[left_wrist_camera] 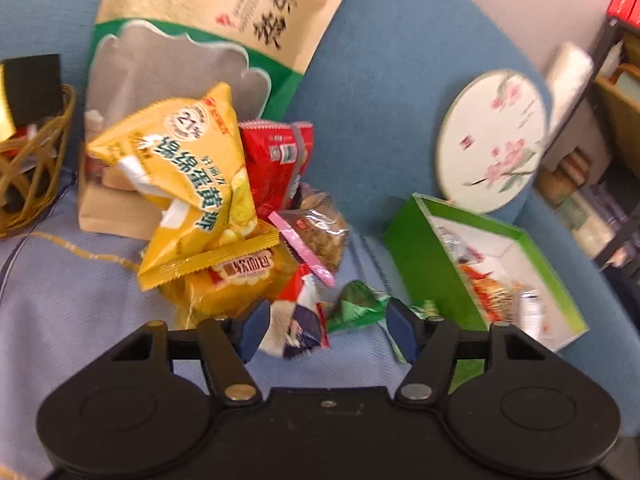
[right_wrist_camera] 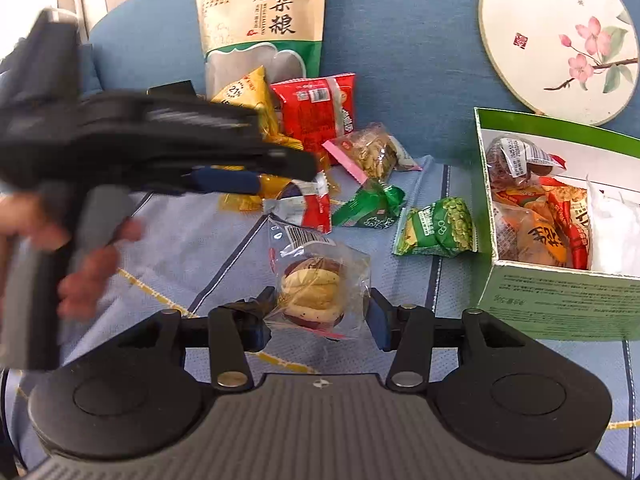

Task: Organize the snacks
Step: 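Grasp the wrapped round cookie with the left tool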

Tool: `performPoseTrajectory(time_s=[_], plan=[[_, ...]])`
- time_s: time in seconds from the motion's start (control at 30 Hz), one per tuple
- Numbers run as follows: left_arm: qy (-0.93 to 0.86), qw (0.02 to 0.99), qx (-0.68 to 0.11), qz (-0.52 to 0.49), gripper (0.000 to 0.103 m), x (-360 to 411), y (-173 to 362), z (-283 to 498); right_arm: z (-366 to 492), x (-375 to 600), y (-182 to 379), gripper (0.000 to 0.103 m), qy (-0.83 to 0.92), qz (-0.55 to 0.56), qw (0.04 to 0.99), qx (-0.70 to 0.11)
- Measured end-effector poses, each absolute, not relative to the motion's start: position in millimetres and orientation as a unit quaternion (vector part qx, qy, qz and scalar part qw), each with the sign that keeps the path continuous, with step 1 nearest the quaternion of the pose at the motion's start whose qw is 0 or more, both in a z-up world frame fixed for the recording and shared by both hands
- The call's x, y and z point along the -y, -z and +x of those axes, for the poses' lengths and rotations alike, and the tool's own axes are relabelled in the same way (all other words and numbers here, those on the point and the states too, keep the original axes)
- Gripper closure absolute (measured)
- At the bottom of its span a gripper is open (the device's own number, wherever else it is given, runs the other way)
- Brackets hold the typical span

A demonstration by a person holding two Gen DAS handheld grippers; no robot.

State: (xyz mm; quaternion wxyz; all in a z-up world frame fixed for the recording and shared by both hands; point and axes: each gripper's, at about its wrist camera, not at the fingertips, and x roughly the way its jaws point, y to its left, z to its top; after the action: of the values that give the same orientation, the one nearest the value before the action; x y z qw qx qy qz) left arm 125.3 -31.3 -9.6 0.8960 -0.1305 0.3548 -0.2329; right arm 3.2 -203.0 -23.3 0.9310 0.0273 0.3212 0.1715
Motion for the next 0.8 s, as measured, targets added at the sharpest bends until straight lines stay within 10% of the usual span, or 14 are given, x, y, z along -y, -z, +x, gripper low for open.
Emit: performPoseTrajectory(time_s=[0.37, 0.47, 0.8], plan=[[0.219, 0.875, -0.411, -0.134, 0.027, 28, 32, 146, 9, 201, 26, 0.021, -0.174, 0.032, 0.924, -0.339], [0.228, 0.875, -0.409, -0.124, 0.06, 31, 26, 141, 11, 204, 23, 0.022, -0.18, 0.031, 0.924, -0.337], [0.243, 0.882, -0.392, -0.093, 0.062, 42, -19, 123, 3, 233, -3, 0.022, -0.173, 0.072, 0.94, -0.284]])
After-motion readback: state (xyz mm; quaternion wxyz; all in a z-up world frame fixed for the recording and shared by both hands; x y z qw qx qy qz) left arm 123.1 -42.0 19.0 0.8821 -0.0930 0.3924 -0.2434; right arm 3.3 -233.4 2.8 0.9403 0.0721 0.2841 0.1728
